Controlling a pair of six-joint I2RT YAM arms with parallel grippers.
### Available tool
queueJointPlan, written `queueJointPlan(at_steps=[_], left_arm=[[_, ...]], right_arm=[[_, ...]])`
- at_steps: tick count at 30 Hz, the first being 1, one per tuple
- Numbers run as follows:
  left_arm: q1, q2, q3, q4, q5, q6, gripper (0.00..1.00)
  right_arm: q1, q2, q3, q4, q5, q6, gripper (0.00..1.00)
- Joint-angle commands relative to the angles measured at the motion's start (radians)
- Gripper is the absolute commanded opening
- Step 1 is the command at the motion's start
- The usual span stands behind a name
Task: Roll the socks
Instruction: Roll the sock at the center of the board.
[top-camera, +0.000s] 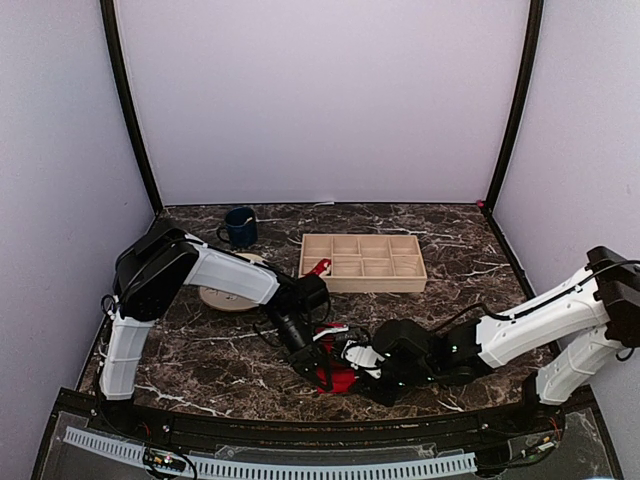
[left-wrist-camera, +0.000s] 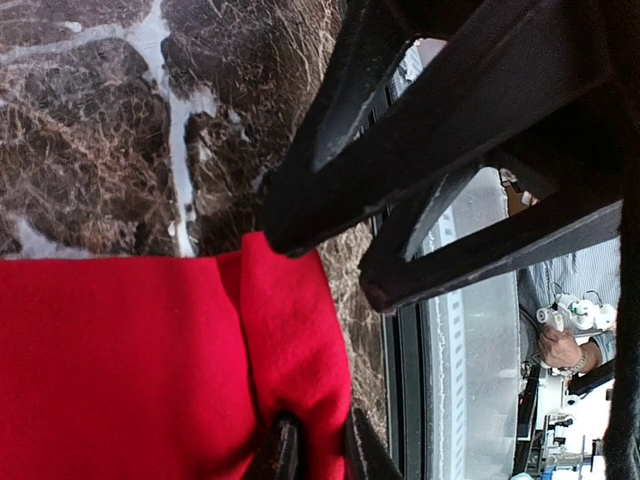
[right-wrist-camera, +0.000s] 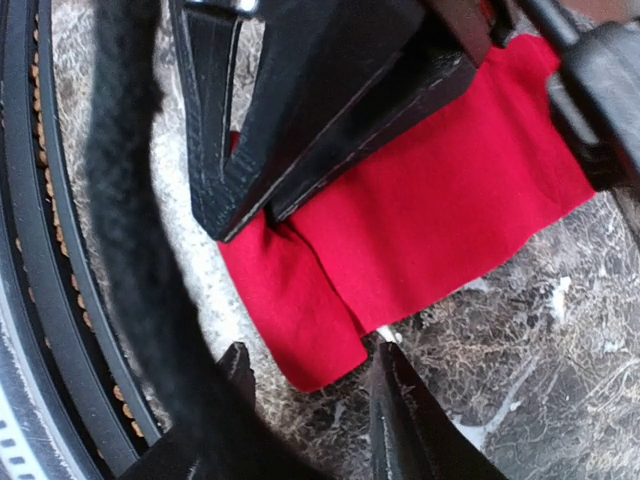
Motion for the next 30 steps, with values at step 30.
queueJointPlan(at_steps=[30], left_arm=[[0.043, 0.021, -0.042, -0.034, -0.07, -0.006, 0.26]], right_arm=[[-0.009, 0.179, 0.106, -0.007, -0.118, -0.172, 0.07]])
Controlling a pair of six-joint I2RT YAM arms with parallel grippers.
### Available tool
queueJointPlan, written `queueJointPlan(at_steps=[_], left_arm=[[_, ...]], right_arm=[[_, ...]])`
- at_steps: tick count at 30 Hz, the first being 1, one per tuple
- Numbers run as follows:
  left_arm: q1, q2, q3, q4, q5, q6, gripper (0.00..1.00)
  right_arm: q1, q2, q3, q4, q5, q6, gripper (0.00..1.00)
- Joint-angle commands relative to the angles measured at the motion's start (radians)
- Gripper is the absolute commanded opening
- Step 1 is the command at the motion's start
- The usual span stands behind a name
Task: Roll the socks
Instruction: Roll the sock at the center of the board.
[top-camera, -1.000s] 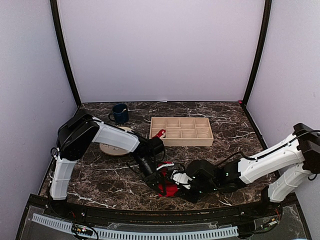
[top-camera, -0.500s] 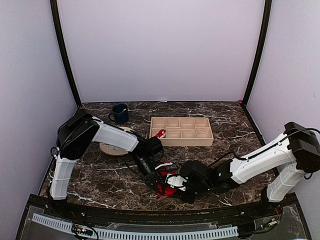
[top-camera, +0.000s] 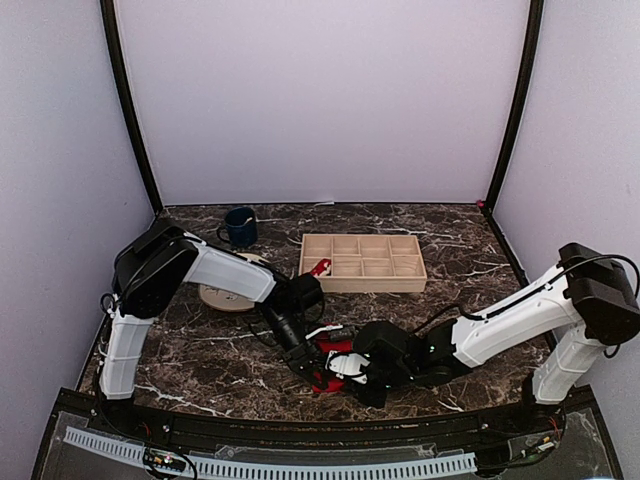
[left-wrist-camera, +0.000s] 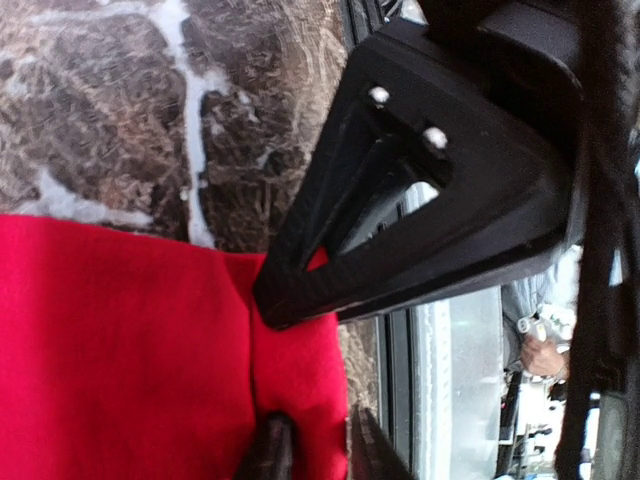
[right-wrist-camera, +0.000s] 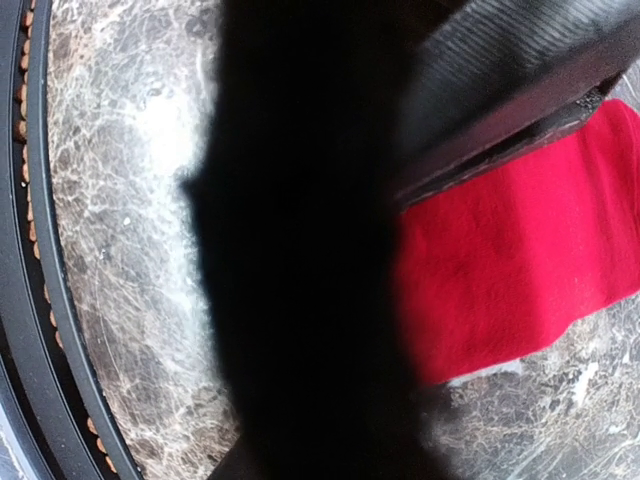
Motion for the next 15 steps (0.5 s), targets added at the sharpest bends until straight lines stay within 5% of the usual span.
queueJointPlan(at_steps=[1, 6, 15], left_arm=[[0.013, 0.016, -0.024, -0.014, -0.122, -0.013, 0.29], [0.028, -0.033, -0.038, 0.011, -0.19, -0.043, 0.39], [0.05, -0.118, -0.063, 0.035, -0.282, -0.073, 0.4]], right_arm=[[-0.007, 0.023, 0.017, -0.011, -0.058, -0.007, 0.06], [-0.017, 0.027, 0.023, -0.024, -0.079, -0.003, 0.04], [-0.053, 0.051, 0.057, -0.061, -0.113, 0.023, 0.02]])
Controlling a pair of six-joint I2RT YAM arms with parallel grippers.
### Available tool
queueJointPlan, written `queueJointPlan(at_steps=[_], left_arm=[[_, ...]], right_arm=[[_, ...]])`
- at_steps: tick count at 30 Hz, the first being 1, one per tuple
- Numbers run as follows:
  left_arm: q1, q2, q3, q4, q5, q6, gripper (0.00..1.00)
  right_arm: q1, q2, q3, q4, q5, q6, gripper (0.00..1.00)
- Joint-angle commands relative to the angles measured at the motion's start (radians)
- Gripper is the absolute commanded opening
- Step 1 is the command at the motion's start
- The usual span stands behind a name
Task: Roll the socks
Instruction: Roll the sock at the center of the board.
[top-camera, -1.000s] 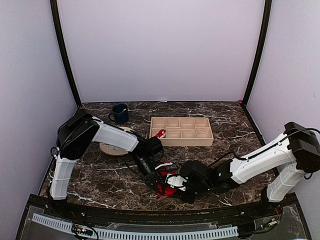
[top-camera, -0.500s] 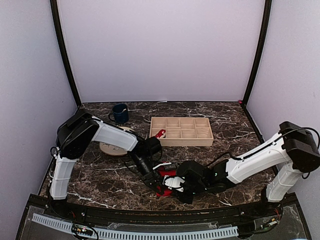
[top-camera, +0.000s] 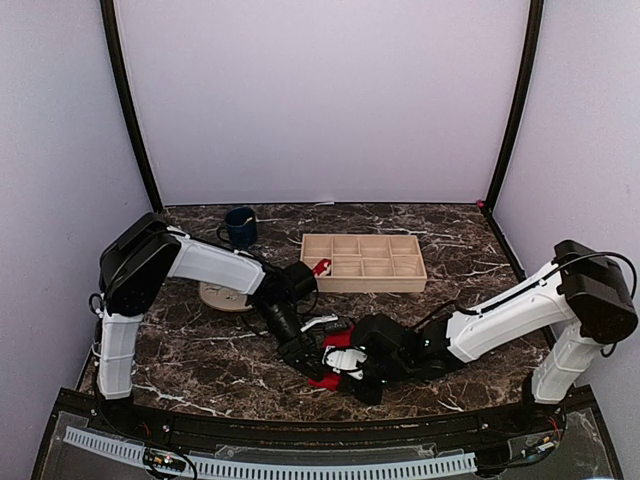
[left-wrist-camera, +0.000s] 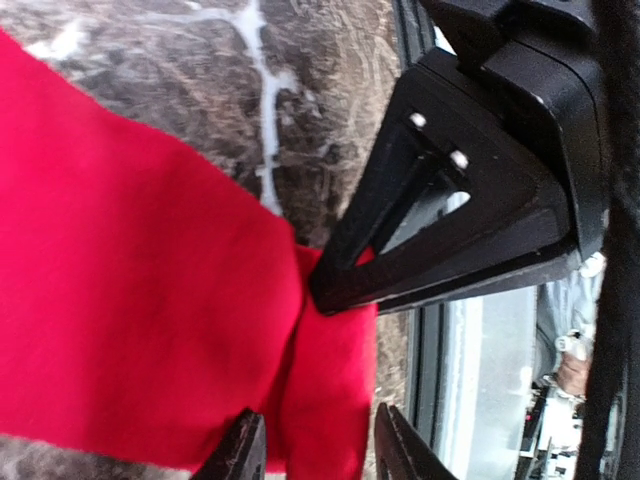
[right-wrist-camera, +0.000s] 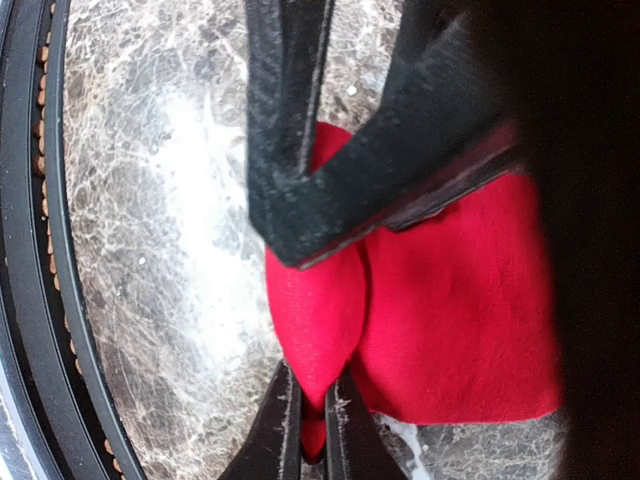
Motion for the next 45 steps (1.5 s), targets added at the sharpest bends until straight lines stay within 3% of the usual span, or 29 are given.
queueJointPlan(at_steps=[1, 16, 23, 34, 45], left_arm=[[0.024, -0.045, -0.031, 0.018, -0.162, -0.019, 0.4], [0.042, -0.117, -0.033, 0.01, -0.185, -0.035, 0.4], [0.056, -0.132, -0.055, 0.037, -0.297, -0.061, 0.4], [0.068, -0.251, -0.135, 0.164, -0.433, -0.119, 0.41], [0.068, -0.429, -0.33, 0.419, -0.575, -0.225, 0.41]], right_arm=[[-0.023, 0.026, 0.027, -0.055, -0.041, 0.023, 0.02], [-0.092, 0.042, 0.058, -0.077, -0.15, 0.142, 0.02], [-0.101, 0.041, 0.043, -0.062, -0.169, 0.172, 0.01], [-0.116, 0.08, 0.059, -0.074, -0.227, 0.199, 0.01], [-0.147, 0.118, 0.089, -0.105, -0.306, 0.199, 0.01]])
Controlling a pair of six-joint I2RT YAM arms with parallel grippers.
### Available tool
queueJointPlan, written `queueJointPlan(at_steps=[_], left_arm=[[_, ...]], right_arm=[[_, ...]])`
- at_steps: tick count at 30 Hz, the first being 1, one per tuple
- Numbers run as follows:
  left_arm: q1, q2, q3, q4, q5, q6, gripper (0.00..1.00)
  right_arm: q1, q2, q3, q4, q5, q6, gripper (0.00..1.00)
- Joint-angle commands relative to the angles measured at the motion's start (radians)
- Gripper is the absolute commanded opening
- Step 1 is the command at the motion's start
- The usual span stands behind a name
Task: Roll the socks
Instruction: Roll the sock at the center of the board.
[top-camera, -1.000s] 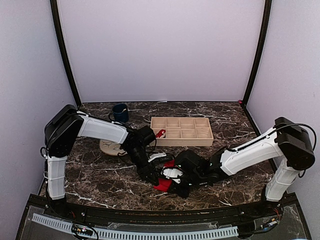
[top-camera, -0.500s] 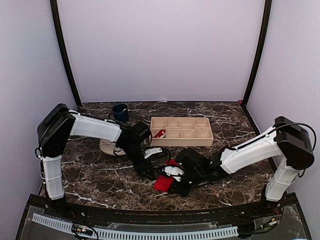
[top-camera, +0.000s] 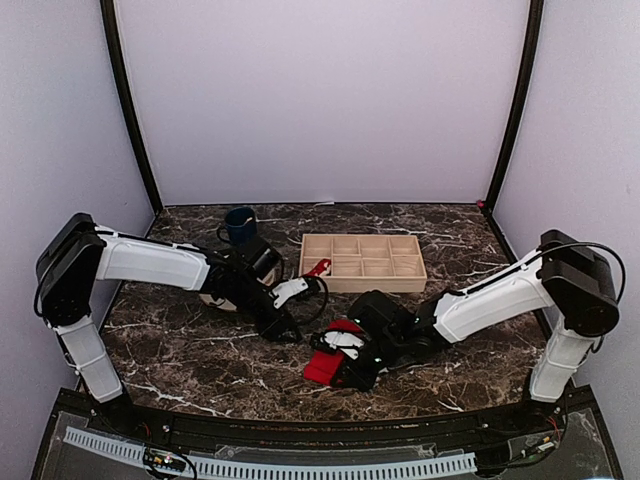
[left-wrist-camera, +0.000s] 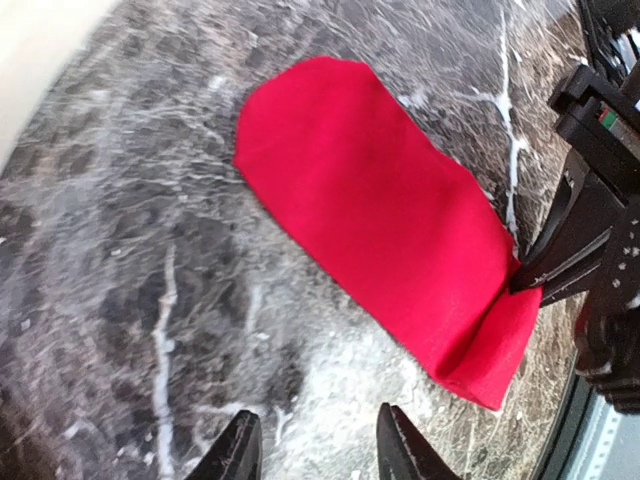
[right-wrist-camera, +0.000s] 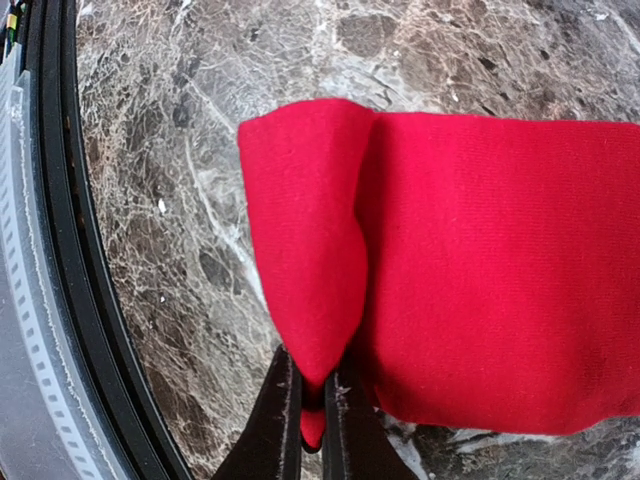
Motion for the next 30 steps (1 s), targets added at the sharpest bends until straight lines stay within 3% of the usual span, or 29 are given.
queueJointPlan(at_steps=[1, 11, 25, 30], left_arm=[[0.003, -0.096, -0.083, 0.153, -0.085, -0.067, 0.41], [-0.063, -0.266, -0.315, 0.427, -0.154, -0.09, 0.39], [-0.24, -0.286, -0.374, 0.462, -0.263, 0.028, 0.38], [-0.29, -0.279, -0.371, 0.443, -0.295, 0.093, 0.44]], right_arm=[[-0.02, 0.036, 0.004, -0.066, -0.044, 0.012, 0.01], [-0.092, 0.084, 0.038, -0.104, -0.207, 0.036, 0.01], [-0.155, 0.143, 0.09, -0.146, -0.415, 0.083, 0.02], [-0.165, 0.155, 0.106, -0.159, -0.45, 0.087, 0.02]])
